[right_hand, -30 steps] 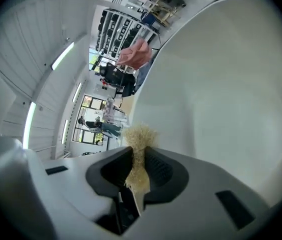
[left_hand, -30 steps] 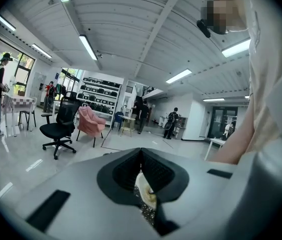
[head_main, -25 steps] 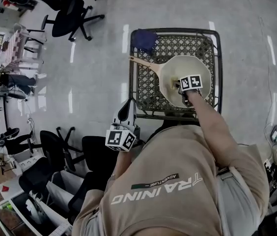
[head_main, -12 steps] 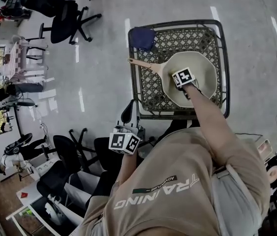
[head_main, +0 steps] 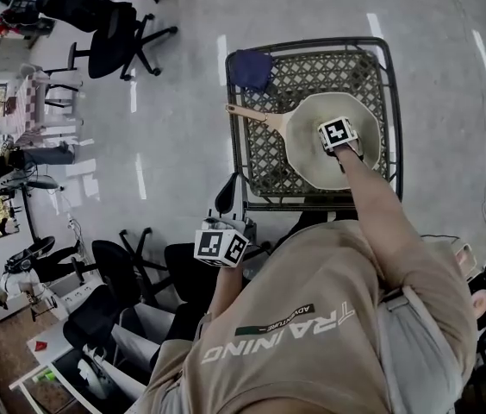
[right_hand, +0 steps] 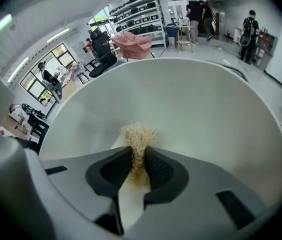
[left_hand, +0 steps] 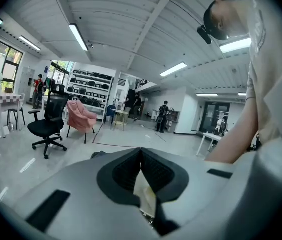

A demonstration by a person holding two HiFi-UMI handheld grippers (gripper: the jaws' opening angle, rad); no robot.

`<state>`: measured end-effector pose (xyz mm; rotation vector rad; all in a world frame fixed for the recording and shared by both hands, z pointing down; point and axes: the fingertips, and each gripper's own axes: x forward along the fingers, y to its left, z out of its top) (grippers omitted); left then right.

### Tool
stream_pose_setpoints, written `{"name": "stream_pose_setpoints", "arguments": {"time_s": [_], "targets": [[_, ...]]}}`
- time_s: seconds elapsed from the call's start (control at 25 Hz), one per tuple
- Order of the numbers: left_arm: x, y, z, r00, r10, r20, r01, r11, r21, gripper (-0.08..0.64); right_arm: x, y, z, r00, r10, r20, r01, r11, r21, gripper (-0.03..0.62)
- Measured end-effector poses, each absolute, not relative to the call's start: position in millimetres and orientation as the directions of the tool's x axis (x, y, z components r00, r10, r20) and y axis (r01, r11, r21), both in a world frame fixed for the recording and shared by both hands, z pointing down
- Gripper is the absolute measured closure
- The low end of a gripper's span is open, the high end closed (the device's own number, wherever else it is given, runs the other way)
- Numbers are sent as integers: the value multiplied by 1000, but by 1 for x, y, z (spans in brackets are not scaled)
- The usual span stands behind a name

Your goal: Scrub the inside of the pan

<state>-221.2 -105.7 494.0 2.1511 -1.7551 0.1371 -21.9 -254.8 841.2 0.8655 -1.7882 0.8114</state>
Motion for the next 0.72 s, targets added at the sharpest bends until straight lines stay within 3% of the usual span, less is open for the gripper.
{"name": "stream_pose_setpoints", "arguments": {"time_s": [0.28,0.4,0.6,0.72], "targets": [[-215,-100,503,259,-928,268,-944,-185,274,541,39,-266,838,-161,-220,962,-917,394,-64,503],[-222,-95,504,237,-938,253,-945,-163,282,541,41,-255,826,-123,-215,969,-891,453,-13,503],[-231,-89,499,197,-950,244,-948,-122,293,541,-47,-204,818,-415,-76,907,-781,541,-312,503],[-236,-84,495,177,-951,255,-949,-97,299,541,-83,-181,822,-456,-20,890,-725,588,-358,503]]}}
